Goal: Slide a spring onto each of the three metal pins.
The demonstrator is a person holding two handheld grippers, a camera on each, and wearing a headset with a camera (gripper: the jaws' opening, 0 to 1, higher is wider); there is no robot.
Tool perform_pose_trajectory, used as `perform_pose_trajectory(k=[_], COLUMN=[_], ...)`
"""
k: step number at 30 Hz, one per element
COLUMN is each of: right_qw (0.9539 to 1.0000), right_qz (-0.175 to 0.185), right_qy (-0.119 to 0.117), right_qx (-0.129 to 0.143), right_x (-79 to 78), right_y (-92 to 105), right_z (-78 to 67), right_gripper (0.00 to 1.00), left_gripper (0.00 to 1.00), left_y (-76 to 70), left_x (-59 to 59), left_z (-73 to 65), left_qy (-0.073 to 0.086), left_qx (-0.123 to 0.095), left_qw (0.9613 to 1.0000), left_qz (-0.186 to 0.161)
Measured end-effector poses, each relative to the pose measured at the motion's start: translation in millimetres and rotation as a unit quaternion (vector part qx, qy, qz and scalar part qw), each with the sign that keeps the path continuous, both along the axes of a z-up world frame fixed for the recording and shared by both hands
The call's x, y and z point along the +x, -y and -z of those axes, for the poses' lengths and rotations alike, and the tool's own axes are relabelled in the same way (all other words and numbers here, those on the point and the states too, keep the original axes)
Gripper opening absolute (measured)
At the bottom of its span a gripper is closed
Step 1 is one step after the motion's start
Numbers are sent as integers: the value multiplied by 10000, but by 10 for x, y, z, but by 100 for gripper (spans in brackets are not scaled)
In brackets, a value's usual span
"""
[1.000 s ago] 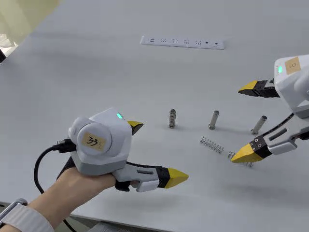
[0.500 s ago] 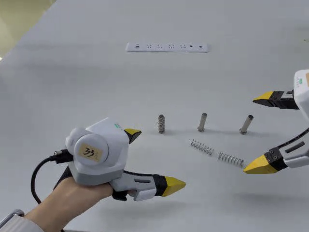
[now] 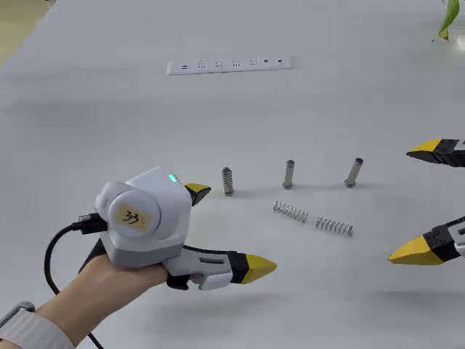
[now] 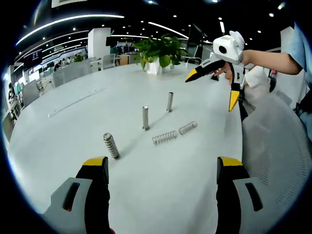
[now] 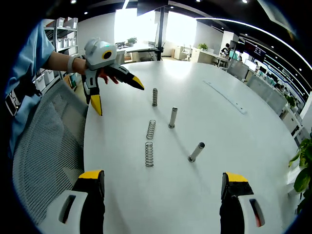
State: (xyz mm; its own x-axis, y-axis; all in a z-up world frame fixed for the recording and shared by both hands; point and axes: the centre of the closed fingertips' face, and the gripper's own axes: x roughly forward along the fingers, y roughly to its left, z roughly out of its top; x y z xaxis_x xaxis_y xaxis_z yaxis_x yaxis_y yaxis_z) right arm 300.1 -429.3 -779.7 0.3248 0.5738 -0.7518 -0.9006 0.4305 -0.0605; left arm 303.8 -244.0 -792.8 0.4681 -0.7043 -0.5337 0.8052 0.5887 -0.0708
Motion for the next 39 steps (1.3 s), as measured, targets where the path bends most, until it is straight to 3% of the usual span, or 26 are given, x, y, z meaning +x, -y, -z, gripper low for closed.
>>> perform_pose_trajectory(k=[14,19,23,25,29,33,39], right_qw=[9994,9991,9987,9984,9981,9976,9966], right_qz=[328,393,470,510,568,631,758], right_qy=[-23,-14,-5,-6,-42,-78,-107], right_qx=[117,148,201,227,216,255,294], right_x=[-94,-111,-121,-119,-132,-140,-150], right_y=[153,178,198,214,248,266,316], right_z=[25,19,12,17,42,56,79], right_gripper=[99,99,99,99,99,99,99], left_gripper=[87,83,76,74,71,64,58], left_y=[127,161,177,202,248,329,418], left_x=[32,62,121,135,185,203,268], left_z=[11,5,8,13,55,94,178], left_qy=[48,121,318,320,399,308,354], left_qx=[131,169,265,261,445,513,720], left_qw=[9992,9986,9975,9971,9942,9912,9857], left_qz=[367,493,568,635,891,1184,1482])
